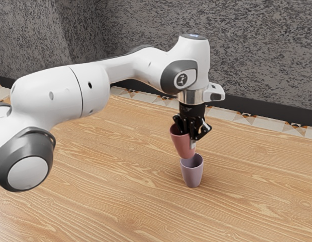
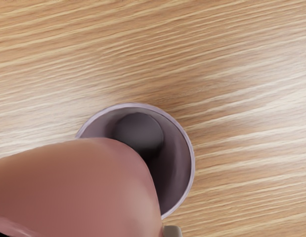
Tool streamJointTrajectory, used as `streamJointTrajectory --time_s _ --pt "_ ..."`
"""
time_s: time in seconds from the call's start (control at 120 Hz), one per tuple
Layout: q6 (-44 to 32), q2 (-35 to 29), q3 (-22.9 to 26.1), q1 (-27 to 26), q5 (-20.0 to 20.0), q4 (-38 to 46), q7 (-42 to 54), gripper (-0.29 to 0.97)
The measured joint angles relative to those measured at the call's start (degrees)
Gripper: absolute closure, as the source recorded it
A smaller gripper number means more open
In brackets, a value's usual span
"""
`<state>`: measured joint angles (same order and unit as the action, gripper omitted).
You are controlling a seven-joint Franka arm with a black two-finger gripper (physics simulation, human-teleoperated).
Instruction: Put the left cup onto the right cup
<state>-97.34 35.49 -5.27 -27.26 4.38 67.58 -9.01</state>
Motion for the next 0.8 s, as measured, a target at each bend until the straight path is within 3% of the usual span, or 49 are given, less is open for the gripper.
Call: streamJointTrajectory --time_s 0.8 --pt "-0.05 4.75 0.70 0.01 -0.05 -4.39 -1.74 0.76"
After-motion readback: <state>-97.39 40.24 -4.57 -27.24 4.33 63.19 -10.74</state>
